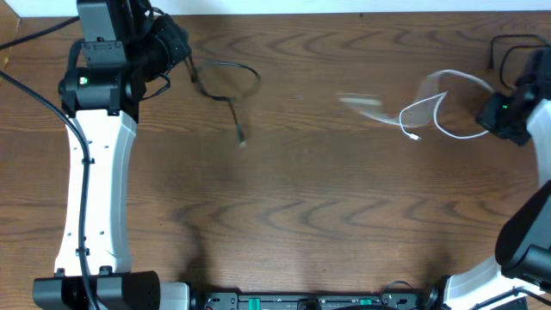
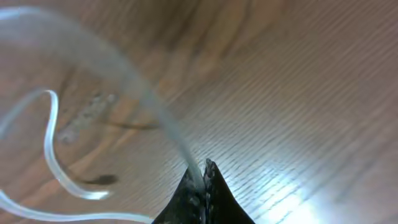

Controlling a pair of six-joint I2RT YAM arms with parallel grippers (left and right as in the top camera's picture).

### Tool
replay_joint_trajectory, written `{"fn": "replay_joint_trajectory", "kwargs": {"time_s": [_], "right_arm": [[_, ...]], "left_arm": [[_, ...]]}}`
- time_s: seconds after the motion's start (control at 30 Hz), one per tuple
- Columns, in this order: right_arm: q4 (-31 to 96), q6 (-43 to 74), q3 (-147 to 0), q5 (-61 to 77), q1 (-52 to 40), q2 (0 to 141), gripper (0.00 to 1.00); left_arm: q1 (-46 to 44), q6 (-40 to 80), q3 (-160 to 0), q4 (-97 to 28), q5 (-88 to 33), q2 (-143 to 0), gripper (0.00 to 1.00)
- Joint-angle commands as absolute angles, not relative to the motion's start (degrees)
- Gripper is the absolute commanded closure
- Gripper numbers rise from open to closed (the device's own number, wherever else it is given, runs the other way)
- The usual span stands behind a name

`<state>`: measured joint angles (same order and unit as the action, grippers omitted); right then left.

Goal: Untangle cables

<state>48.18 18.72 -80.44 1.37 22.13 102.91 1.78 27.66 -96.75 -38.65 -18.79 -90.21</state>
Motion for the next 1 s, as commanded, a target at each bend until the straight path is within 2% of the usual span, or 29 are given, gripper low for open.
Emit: {"fn": "replay_joint_trajectory", "kwargs": {"time_s": [0.0, 0.3, 0.5, 0.83, 0.9, 0.93, 0.97], "right_arm": [[48.16, 18.92, -80.23, 10.39, 26.11, 103.28, 0.99], [47.13, 17.65, -86.67, 12.88, 28.45, 102.54, 0.99], [43.27, 17.69, -100.66, 13.45, 29.54, 102.54, 0.99], [44.62, 19.92, -104.05, -0.51, 33.43, 103.20, 0.97], [46.24, 19.90, -104.03, -3.33, 33.58, 103.74, 0.85], [47.22, 19.92, -104.03, -4.43, 33.65, 104.03, 0.65], [48.05, 19.92, -104.03, -4.32, 33.71, 104.18, 0.29]], "left_arm": [[2.07, 25.50, -96.77, -39.27, -15.77, -88.92, 0.92], [1.91, 25.26, -96.77, -40.45, -16.56, -88.92, 0.93], [-1.23, 22.37, -96.77, -40.99, -26.26, -88.92, 0.93], [-12.12, 20.36, -96.77, -41.91, -31.57, -88.92, 0.93], [-13.74, 20.43, -96.77, -41.58, -31.64, -88.92, 0.93], [-14.61, 20.43, -96.77, -41.12, -32.25, -88.92, 0.92], [-15.40, 20.45, -96.77, -40.45, -33.10, -88.92, 0.93]]}}
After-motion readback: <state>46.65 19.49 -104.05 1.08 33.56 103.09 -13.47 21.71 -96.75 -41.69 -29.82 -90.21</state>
